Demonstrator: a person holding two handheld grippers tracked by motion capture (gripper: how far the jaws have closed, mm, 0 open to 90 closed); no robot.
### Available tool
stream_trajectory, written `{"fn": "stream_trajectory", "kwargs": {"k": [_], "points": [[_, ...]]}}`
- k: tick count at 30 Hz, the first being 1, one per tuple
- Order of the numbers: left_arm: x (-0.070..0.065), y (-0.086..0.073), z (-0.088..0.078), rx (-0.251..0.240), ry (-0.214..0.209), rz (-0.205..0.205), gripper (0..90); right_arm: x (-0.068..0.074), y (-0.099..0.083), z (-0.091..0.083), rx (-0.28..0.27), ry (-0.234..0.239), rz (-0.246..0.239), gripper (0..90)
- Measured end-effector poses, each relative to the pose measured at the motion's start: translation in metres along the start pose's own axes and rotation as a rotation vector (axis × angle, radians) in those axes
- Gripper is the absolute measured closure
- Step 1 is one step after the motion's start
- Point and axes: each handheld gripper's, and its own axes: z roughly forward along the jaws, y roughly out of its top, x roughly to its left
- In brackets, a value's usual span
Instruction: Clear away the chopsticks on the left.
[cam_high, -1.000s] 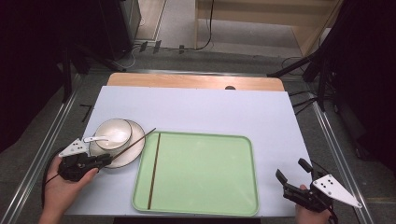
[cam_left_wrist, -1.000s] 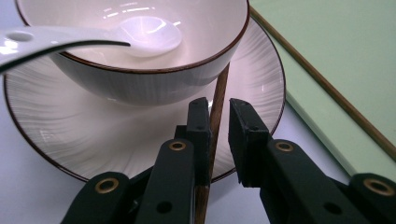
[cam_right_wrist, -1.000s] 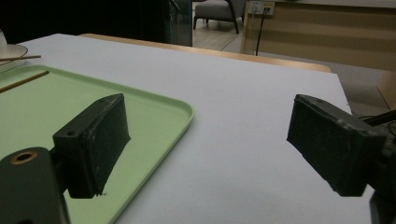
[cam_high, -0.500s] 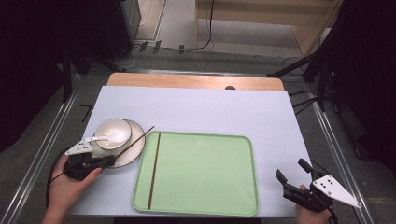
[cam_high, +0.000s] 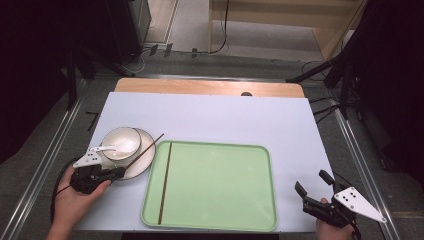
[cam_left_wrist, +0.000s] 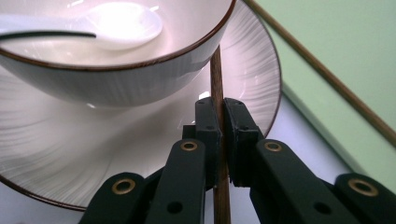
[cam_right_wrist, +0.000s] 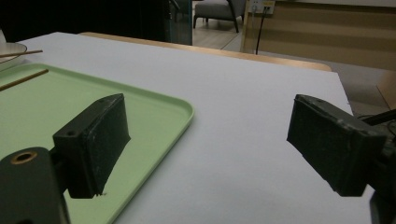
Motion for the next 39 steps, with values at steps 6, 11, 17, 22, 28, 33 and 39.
{"fn": "stream_trajectory", "kwargs": {"k": [6,11,17,22,28,33,39], "points": [[-0.007,0.007,-0.009,-0.052,-0.038,-0.029,85.5,-0.001,0.000,-0.001,-0.003,-0.004,0.001,13.1],[-0.021,0.015,-0.009,-0.079,-0.037,-0.029,85.5,-0.001,0.000,-0.001,-0.003,-0.005,-0.001,13.1],[-0.046,0.022,0.004,-0.084,-0.056,-0.041,85.5,-0.001,0.000,-0.001,-0.004,-0.003,-0.003,13.1],[-0.073,0.024,0.022,-0.077,-0.104,-0.061,85.5,0.000,0.000,-0.001,-0.004,-0.004,-0.003,13.1],[-0.104,0.025,0.044,-0.053,-0.145,-0.059,85.5,0.000,0.000,-0.001,-0.004,-0.003,-0.004,13.1],[-0.127,0.021,0.060,-0.032,-0.166,-0.062,85.4,0.000,0.001,-0.001,-0.005,-0.002,-0.004,13.1],[-0.146,0.019,0.073,0.000,-0.172,-0.048,85.4,0.000,0.001,-0.002,-0.004,-0.002,-0.004,13.1]]}}
